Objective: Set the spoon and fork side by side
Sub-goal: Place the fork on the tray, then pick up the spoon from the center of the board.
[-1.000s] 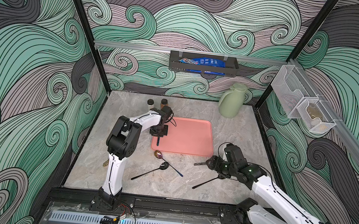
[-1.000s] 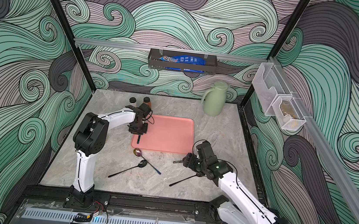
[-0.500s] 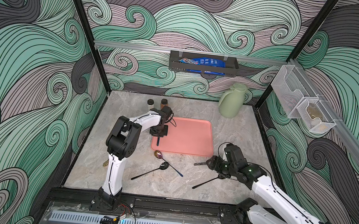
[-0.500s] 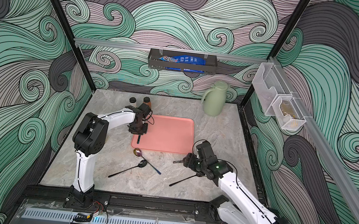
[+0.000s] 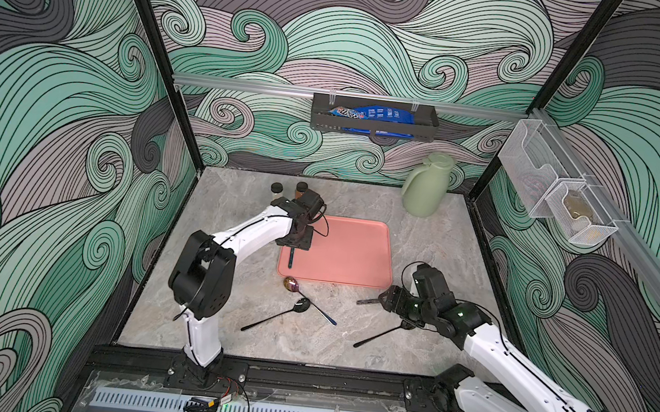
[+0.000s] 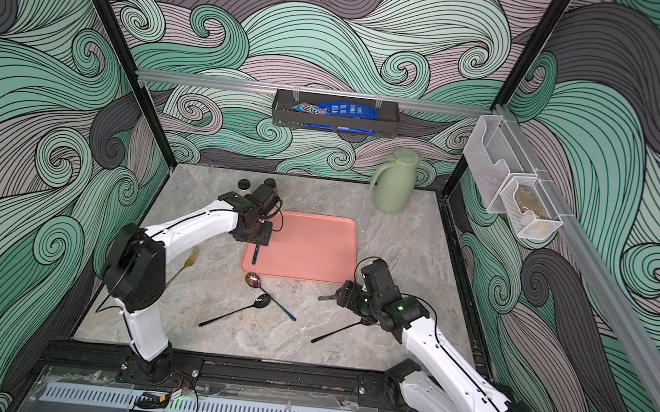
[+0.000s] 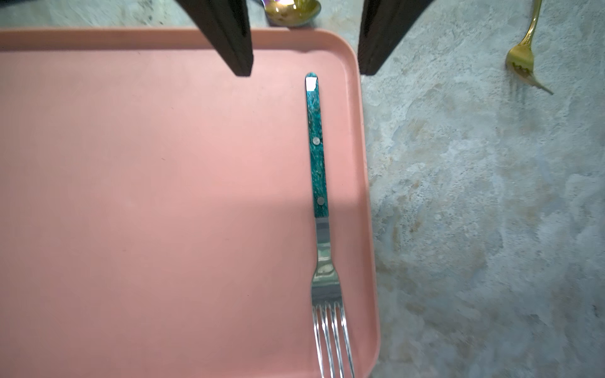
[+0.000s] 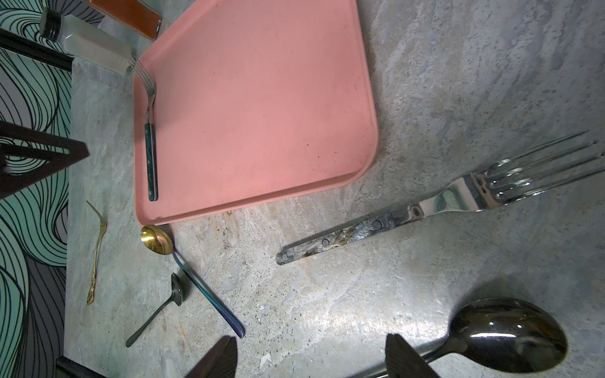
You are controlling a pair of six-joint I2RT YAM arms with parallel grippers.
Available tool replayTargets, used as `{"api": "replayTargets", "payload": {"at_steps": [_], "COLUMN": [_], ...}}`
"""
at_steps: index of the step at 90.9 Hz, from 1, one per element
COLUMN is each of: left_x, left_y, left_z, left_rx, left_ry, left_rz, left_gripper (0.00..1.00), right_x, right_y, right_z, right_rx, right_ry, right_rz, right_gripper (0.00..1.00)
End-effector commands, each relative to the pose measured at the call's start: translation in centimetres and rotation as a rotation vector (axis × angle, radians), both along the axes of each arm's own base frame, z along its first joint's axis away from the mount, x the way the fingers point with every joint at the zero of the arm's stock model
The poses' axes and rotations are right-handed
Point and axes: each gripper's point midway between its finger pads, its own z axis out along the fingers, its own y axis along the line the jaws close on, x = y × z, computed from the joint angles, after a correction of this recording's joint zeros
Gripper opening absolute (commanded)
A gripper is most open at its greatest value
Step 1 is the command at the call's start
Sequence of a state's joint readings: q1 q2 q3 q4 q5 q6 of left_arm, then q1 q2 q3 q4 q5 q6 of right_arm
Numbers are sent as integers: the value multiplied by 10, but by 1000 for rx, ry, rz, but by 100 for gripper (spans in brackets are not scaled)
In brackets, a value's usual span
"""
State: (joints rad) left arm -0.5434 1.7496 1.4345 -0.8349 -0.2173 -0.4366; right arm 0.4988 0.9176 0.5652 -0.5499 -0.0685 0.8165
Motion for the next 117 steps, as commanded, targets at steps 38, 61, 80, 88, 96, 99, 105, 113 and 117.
{"api": "replayTargets", "payload": {"at_steps": [38,61,80,88,96,99,105,113,117], "left_x": [-111,-121,-125,-126,-126,-127,-128,-129,-129], "left_y": [-43,-38,-36,-33,-30,-29,-28,-26,-25], "left_z": [29,15,10,8,6,5,4,2,1], "left_rx": [-273,-265,-261,-254,-241,-237,-234,-232,-230], "left_ry": [-101,-93,-77,-75,-73,-71,-69,-61,-60], "left_rz": [-278,-295,-295,-290,-284,-282,-280,-274,-268], "left_gripper": [55,55,55,55,55,55,55,55,55], "right_x": [-14,-52,-60,-59,-54,-51,-46,-43,-42], "right_y": [-3,-3,-9,-22,-18,-14,-10,-10,-10], "right_z": [-22,-43,-54,-58,-59,-58,-57,-59,-61], "right_rx": [-97,-245,-298,-373,-363,-350,-343,-368,-383], "right_ry": [87,221,247,259,258,247,235,239,248], "right_rz": [-37,-31,-69,-105,-96,-96,-96,-88,-78], "right_gripper": [73,73,73,73,71,70,67,64,63]}}
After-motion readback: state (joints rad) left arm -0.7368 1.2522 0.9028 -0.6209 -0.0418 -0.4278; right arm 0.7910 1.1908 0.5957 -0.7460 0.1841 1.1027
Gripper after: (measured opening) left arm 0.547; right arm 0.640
